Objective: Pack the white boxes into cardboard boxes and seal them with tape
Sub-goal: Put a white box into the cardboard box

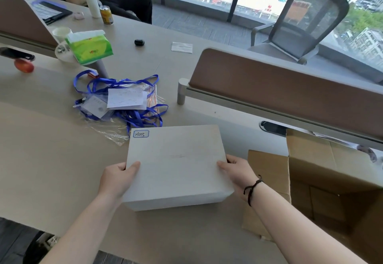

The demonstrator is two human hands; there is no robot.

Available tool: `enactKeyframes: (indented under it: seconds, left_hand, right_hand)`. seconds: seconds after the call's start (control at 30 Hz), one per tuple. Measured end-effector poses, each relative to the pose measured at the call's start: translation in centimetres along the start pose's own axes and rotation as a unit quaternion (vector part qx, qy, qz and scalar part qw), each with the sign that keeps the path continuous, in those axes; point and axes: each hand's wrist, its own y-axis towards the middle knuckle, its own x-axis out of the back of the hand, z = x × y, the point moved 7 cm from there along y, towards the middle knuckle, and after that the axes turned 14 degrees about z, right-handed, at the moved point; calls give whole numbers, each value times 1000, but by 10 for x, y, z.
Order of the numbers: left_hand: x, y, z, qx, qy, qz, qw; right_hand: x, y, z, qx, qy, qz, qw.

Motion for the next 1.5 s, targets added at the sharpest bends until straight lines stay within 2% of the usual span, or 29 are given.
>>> enactKeyframes:
  seconds: [0.2, 0.4, 0.57, 0.7, 0.87, 1.1, 1.5]
  left_hand:
    - [-7, -36, -41, -53, 89, 4, 995]
    - [-28, -76, -113, -138, 116, 3, 984]
    - [-58, -102, -169, -213, 200, -5, 956]
    - [-75, -120, -205, -240, 254, -30, 936]
    - [-114, -147, -231, -269, 290, -14, 919]
    - [-201, -199, -232, -275, 309, -12, 910]
    - [-377, -260, -178, -276, 354, -7, 893]
  right_hand:
    - [23, -37, 46, 65, -34, -53, 996]
    - [58, -74, 78, 118, -20, -127, 985]
    - [80, -105, 71, 136, 18, -175, 975]
    - [98, -129, 66, 147, 68, -184, 969]
    - [133, -160, 62, 162, 78, -194, 964]
    - [211, -204, 33, 172, 64, -203, 962]
    - [381, -273, -51, 138, 49, -235, 961]
